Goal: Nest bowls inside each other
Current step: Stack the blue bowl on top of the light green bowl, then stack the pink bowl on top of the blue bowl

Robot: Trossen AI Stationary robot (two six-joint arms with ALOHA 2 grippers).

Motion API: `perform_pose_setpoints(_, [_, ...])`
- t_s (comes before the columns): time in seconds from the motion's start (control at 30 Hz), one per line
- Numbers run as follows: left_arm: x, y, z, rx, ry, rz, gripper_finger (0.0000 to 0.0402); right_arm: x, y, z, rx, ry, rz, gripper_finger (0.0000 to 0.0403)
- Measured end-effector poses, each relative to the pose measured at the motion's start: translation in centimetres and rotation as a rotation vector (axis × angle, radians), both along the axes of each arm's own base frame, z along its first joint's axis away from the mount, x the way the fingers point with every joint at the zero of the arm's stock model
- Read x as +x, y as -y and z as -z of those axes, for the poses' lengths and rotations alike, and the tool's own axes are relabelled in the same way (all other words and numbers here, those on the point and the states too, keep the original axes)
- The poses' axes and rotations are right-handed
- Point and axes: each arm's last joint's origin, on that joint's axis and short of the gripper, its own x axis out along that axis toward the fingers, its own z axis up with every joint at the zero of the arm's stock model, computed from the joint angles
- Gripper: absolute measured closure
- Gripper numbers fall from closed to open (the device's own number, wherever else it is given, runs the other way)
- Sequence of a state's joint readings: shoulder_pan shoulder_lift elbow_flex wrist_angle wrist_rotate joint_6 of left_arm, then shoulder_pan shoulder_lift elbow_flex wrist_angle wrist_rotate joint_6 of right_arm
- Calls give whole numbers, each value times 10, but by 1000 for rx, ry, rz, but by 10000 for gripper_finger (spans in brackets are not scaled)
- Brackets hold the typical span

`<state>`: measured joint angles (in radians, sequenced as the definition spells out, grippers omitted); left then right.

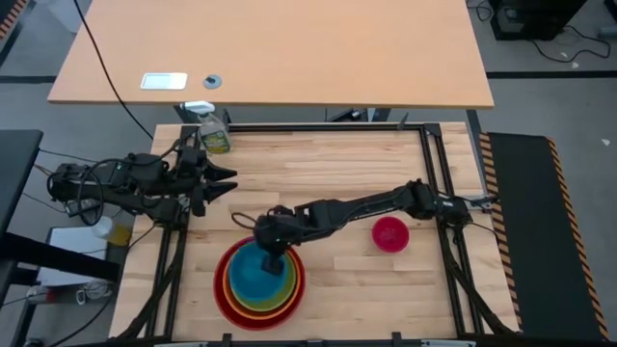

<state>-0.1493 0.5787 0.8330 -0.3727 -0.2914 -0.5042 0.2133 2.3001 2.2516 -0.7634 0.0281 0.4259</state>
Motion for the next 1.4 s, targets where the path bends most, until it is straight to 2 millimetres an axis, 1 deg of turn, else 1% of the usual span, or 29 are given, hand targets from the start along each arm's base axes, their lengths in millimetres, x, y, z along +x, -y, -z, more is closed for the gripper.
perform_pose_setpoints(0.1, [0, 0, 0, 1, -1, -7, 194, -1, -7, 12, -24, -34, -46, 380])
perform_pose_setpoints(0.3, [2, 0, 1, 3, -8, -21, 194, 8, -12, 44, -42, -93, -115, 380])
perform_pose_setpoints(0.43, [2, 0, 1, 3, -10, -22, 194, 10, -10, 48, -57, -88, -154, 379])
perform_pose_setpoints(0.53, [2, 0, 1, 3, -12, -22, 194, 11, -7, 47, -46, -77, -218, 368])
perform_pose_setpoints(0.63, [3, 0, 1, 3, -12, -30, 194, 11, -5, 51, -10, -95, -257, 340])
perform_pose_setpoints(0.8, [2, -1, 1, 2, -7, -53, 194, 11, -4, 51, -13, -95, -307, 270])
perform_pose_setpoints(0.9, [2, -1, 1, -2, -5, -59, 194, 10, 0, 51, -15, -113, -305, 229])
perform_pose_setpoints(0.93, [2, -1, 1, -4, -5, -61, 194, 9, 2, 50, -10, -122, -295, 217])
perform_pose_setpoints(1.0, [2, -1, 1, -11, -3, -62, 194, 7, 7, 40, 1, -115, -264, 198])
perform_pose_setpoints(1.1, [2, -1, 1, -11, -3, -62, 194, 2, 11, 13, -60, -47, -214, 181])
perform_pose_setpoints(1.17, [2, -1, 1, -11, -3, -62, 194, -3, 12, 0, -114, -23, -190, 175])
perform_pose_setpoints(1.33, [2, -1, 3, -15, -22, -63, 194, -18, 16, -10, -154, -99, -140, 171])
perform_pose_setpoints(1.4, [2, -1, 4, -21, -40, -64, 194, -29, 19, -21, -181, -130, -107, 173])
